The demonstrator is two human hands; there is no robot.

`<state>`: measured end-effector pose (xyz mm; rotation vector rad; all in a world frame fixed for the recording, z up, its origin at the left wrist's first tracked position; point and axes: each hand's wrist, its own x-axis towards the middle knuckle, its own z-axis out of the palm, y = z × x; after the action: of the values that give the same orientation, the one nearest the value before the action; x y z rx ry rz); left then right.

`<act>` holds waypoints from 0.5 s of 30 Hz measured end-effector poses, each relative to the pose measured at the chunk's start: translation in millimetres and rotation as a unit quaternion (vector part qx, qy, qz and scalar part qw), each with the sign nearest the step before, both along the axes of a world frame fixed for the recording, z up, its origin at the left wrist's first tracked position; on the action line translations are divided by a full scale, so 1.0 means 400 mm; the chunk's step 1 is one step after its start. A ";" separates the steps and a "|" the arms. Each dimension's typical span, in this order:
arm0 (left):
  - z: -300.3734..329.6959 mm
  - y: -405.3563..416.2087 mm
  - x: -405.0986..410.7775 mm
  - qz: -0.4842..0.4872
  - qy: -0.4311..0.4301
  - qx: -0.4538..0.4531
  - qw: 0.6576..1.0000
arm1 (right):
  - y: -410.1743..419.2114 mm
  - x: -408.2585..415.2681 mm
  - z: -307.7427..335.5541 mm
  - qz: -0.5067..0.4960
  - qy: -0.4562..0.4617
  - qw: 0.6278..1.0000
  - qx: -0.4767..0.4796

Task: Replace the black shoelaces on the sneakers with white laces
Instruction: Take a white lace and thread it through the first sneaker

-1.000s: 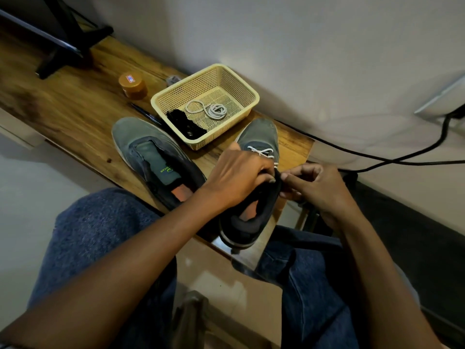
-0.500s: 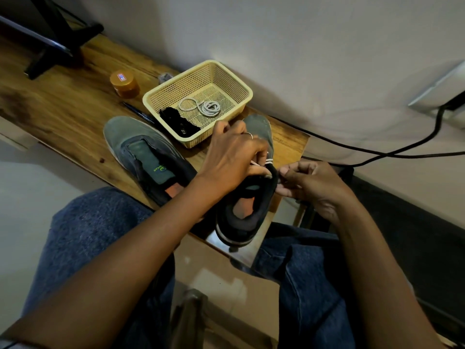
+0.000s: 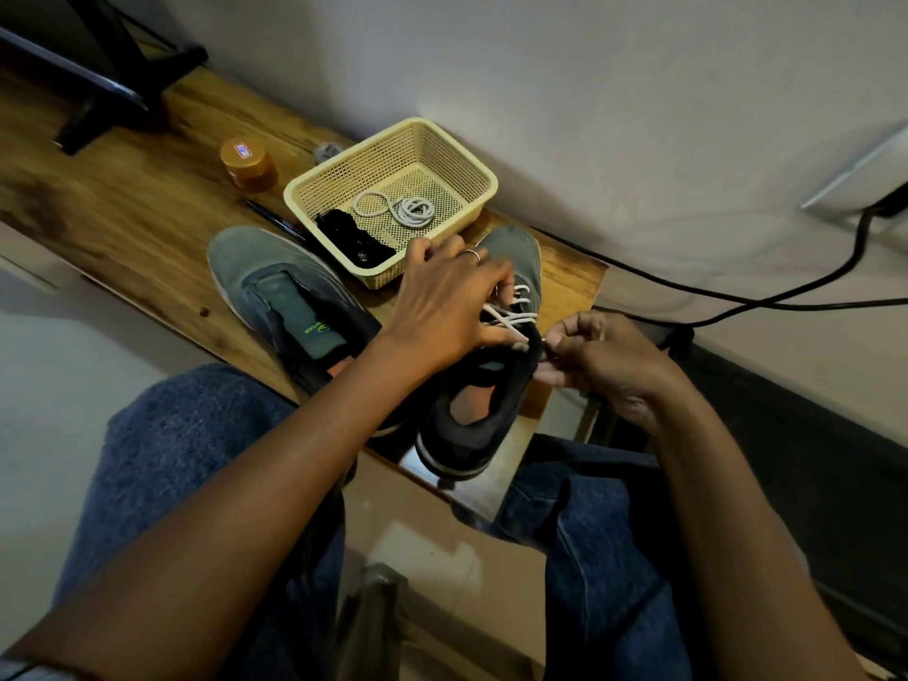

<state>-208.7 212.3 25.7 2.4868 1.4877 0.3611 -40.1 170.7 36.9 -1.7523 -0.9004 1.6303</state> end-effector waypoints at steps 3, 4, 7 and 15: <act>-0.005 0.000 -0.004 0.003 0.006 -0.012 1.000 | 0.000 -0.006 0.005 -0.015 0.008 1.000 -0.011; -0.007 0.001 -0.005 0.004 0.013 -0.017 1.000 | 0.001 -0.008 0.006 -0.029 0.016 0.999 -0.014; -0.014 0.001 -0.010 0.011 0.054 -0.031 0.998 | 0.005 -0.002 0.012 -0.097 0.051 0.994 -0.017; -0.015 -0.004 -0.004 0.021 0.068 -0.064 0.995 | 0.013 0.015 0.012 -0.186 0.003 0.982 0.035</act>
<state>-210.2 210.8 19.6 2.4236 1.5631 0.1012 -34.0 175.8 41.6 -1.7419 -0.5755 1.3448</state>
